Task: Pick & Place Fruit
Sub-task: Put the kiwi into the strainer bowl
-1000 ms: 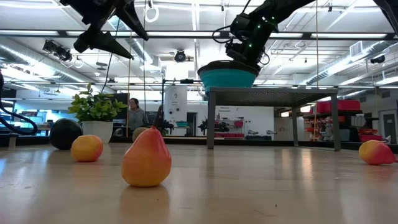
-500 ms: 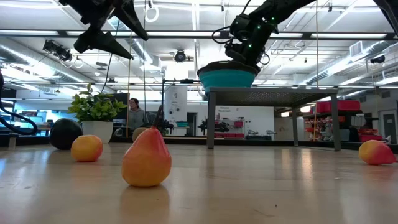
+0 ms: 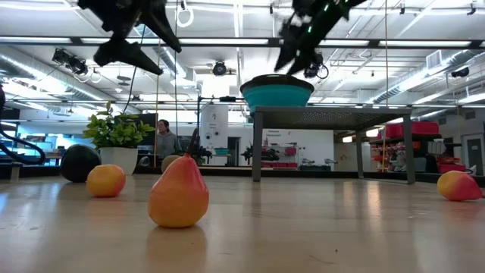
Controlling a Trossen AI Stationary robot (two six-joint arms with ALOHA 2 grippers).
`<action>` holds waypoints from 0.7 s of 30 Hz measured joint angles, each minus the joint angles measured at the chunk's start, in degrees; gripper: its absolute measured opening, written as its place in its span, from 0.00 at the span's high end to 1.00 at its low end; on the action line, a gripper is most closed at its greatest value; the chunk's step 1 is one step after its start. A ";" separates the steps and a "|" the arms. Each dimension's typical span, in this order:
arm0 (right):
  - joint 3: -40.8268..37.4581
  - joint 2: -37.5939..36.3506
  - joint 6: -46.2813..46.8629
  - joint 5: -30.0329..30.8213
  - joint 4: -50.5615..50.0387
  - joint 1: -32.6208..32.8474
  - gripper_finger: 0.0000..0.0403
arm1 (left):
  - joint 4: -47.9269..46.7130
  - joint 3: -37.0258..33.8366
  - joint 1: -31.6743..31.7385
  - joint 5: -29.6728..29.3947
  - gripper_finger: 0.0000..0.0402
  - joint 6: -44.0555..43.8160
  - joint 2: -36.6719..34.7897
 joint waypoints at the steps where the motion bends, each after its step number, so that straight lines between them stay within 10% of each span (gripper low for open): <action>1: 0.00 -1.89 0.89 -0.22 0.19 0.78 0.27 | -0.01 0.63 1.78 2.21 0.27 2.21 0.17; 8: -1.38 -14.10 9.95 -3.11 0.17 11.19 0.29 | -5.08 5.77 18.70 16.48 0.31 13.42 7.85; 21: -16.29 -23.91 31.62 10.13 3.33 37.12 0.29 | -16.40 23.20 28.29 23.80 0.29 85.35 36.04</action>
